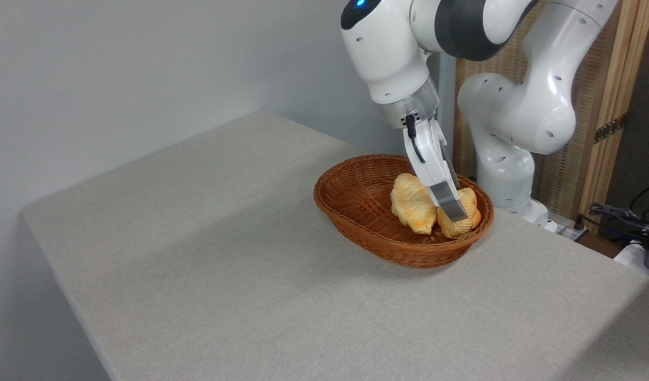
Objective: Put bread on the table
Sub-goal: 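Lower the gripper into the basket and close it on the round bun, then lift the bun out of the basket and carry it beside the basket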
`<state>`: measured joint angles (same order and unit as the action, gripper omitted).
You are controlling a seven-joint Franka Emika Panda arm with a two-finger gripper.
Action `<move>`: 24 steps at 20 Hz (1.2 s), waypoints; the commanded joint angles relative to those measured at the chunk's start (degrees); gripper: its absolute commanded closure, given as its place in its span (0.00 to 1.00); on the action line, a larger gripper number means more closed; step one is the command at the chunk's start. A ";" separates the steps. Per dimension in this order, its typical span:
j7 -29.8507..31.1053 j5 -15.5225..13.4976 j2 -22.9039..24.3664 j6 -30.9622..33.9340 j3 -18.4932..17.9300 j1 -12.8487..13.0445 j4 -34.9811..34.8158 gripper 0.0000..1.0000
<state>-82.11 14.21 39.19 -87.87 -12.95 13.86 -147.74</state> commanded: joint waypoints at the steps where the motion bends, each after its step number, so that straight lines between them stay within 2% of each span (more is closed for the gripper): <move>1: -0.60 0.90 -0.35 -0.55 -0.41 0.56 -0.18 0.73; 11: -0.34 0.90 -0.43 -0.55 -0.41 0.56 0.26 0.76; 14: 0.10 0.73 -0.61 -0.03 0.20 0.56 2.36 0.75; 16: 0.02 -0.76 -1.22 0.06 0.29 0.56 5.25 0.76; 19: 0.98 -6.29 -6.74 0.59 0.90 0.56 12.45 0.76; 22: 4.05 -8.49 -13.68 1.12 4.58 0.73 20.18 0.77; 24: 6.59 -10.25 -18.34 0.07 5.91 1.78 24.32 0.78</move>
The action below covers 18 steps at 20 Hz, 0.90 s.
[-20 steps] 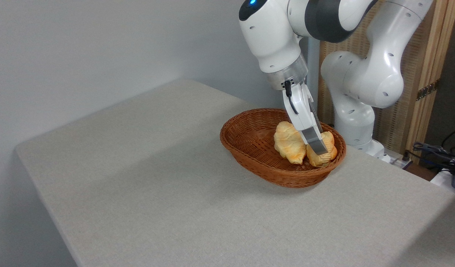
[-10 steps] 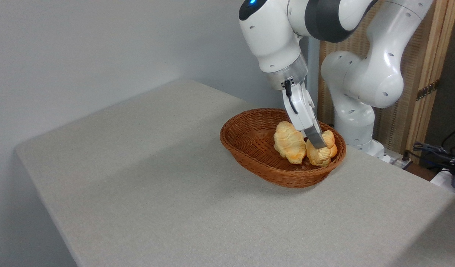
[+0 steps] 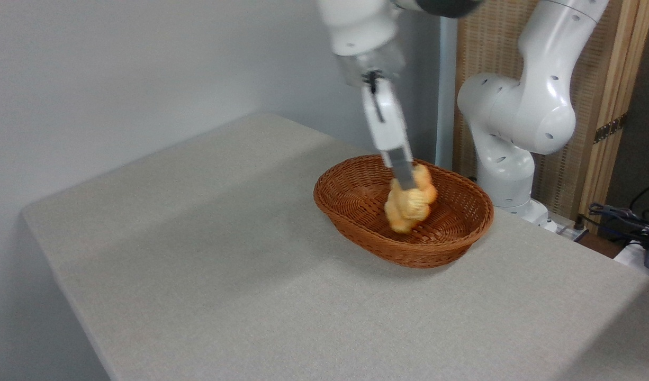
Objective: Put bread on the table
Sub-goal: 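Lift the bun out of the basket and carry it beside the basket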
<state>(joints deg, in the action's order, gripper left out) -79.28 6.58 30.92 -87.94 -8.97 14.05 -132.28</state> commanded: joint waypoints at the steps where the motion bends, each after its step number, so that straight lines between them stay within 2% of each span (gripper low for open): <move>1: 5.70 -3.58 -12.78 -0.82 2.02 1.60 11.76 0.78; 3: 7.39 -5.34 -18.58 -1.53 2.11 1.69 18.69 0.85; 5: 8.00 -6.83 -25.17 -1.53 2.11 1.77 25.90 0.85; 6: 8.79 -7.19 -27.81 -1.53 2.03 2.82 28.37 0.85; 7: 9.75 -7.02 -29.14 -1.53 1.59 3.70 29.53 0.85; 9: 10.81 -7.19 -30.47 -3.36 1.76 3.79 29.72 0.85; 12: 14.67 -6.75 -33.89 -7.59 2.03 6.16 29.63 0.75; 13: 15.03 -6.66 -34.86 -8.82 2.03 6.95 29.45 0.60; 14: 14.86 -6.58 -35.65 -9.52 2.03 7.57 29.28 0.53; 17: 14.95 -6.40 -37.15 -9.79 1.94 8.80 28.75 0.53; 18: 14.86 -6.40 -37.77 -9.88 1.94 8.89 28.75 0.48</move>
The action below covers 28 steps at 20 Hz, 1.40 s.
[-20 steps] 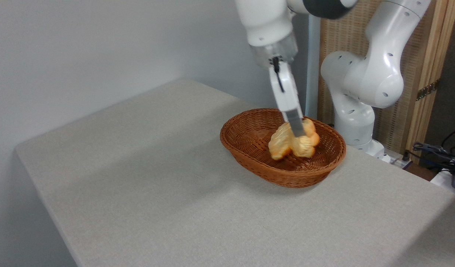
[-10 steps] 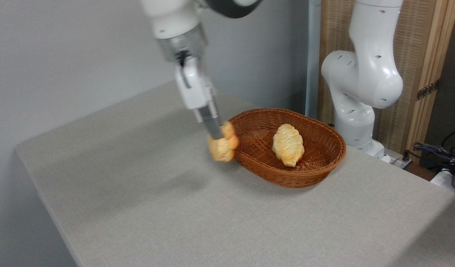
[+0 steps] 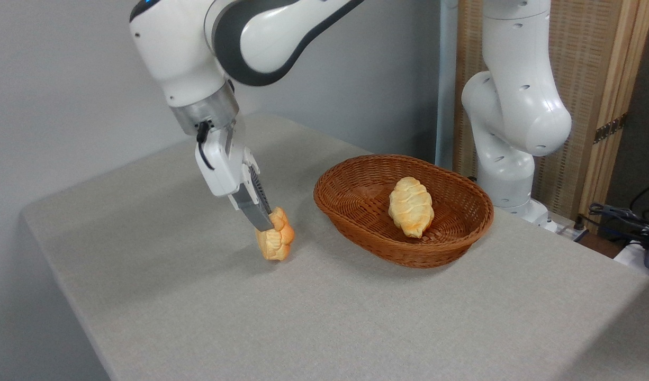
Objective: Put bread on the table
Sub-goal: 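Lower the bun onto the table and open the gripper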
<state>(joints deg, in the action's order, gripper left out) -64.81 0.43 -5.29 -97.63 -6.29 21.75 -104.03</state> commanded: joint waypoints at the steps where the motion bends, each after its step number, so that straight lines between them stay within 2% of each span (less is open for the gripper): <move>1: 0.56 0.27 -2.01 -0.46 -0.74 1.28 0.49 0.33; 2: 0.73 0.88 -2.10 -1.42 -0.74 1.28 0.49 0.25; 5: 2.84 0.97 -2.62 -7.12 -0.83 1.19 0.49 0.19; 6: 2.93 1.06 -3.23 -8.44 -0.83 1.19 0.49 0.13; 8: 2.93 1.06 -3.68 -9.77 -0.83 1.19 0.49 0.08; 9: 2.93 1.06 -3.77 -10.39 -0.83 1.19 0.49 0.02; 10: 2.93 1.06 -3.77 -10.83 -0.83 1.19 0.49 0.00; 14: 3.02 1.06 -3.77 -14.77 -1.18 1.10 0.49 0.00; 17: 3.81 0.80 -3.77 -20.30 -1.36 0.84 0.49 0.00; 20: 7.84 0.27 -3.51 -22.69 -2.33 0.66 0.58 0.00; 21: 10.90 0.27 -2.98 -22.52 -2.33 0.66 0.58 0.00; 24: 16.98 0.36 0.44 -21.30 -2.41 0.23 0.58 0.00; 28: 17.70 0.18 5.19 -12.88 0.13 -6.96 1.54 0.00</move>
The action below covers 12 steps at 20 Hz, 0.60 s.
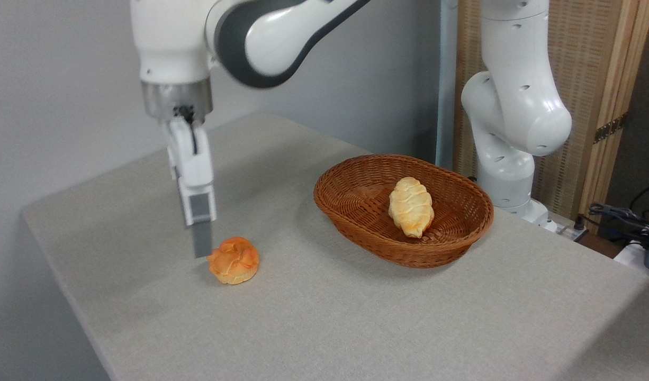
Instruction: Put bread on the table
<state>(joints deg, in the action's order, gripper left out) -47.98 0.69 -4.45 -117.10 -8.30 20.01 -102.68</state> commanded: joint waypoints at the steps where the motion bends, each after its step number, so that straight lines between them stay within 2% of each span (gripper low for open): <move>1: 0.70 -0.17 5.49 9.58 3.28 -7.68 0.63 0.00; 3: 1.13 -2.17 6.73 16.08 5.74 -12.51 3.34 0.00; 7: 1.22 -4.99 6.65 26.29 5.84 -16.83 9.33 0.00; 8: 1.40 -6.13 6.65 27.27 6.45 -17.71 9.86 0.00; 10: 3.76 -5.88 6.56 27.45 7.76 -19.39 9.95 0.00; 12: 5.09 -5.53 6.56 27.45 7.77 -19.48 9.95 0.00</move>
<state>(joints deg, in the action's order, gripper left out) -46.31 -4.15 3.15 -91.07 -2.14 2.08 -94.23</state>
